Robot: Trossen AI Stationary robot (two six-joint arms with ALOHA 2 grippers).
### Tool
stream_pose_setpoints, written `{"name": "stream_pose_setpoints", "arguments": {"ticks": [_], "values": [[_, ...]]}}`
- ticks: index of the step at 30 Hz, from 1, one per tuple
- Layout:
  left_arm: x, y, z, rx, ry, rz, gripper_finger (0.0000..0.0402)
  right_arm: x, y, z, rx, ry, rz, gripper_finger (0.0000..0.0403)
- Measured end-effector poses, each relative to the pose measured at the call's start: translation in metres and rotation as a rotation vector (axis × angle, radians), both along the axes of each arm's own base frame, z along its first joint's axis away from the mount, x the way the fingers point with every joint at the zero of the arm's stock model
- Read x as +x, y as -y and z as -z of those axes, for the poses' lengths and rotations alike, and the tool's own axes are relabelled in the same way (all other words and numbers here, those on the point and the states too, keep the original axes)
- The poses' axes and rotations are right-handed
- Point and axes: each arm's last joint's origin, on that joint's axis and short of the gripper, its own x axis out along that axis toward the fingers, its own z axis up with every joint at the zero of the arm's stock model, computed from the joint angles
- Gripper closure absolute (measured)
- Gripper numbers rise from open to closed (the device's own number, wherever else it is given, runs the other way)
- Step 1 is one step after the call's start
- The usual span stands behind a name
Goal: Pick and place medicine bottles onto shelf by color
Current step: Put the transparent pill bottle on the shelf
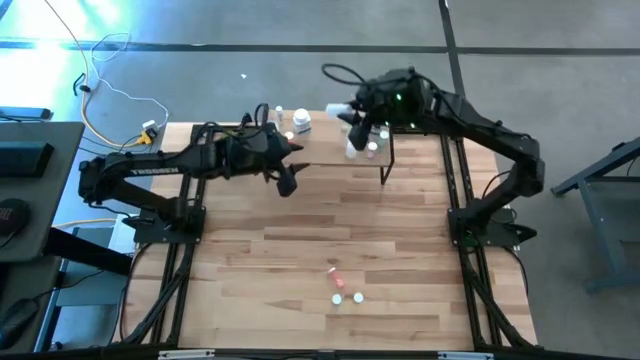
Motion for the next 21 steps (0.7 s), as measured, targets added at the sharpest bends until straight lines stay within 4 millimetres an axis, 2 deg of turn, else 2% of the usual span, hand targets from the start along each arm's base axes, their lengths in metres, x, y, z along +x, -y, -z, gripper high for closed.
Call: {"name": "stream_pose_setpoints", "arguments": {"ticks": [5,11,16,21], "values": [[-0.003,-0.009,-0.001,0.033,-0.007,-0.019,0.0177,0.009,0.02,0.004,0.02,-0.07,0.044,0.0281],[-0.006,-0.018,-0.001,0.043,-0.014,-0.048,0.0177,0.02,0.037,0.028,0.084,-0.214,0.069,0.0281],[-0.009,-0.025,-0.001,0.064,-0.029,-0.061,0.0177,0.03,0.044,0.047,0.128,-0.304,0.068,0.0281],[-0.011,-0.029,-0.001,0.063,-0.033,-0.03,0.0177,0.045,0.043,0.063,0.186,-0.323,-0.007,0.0281]]}}
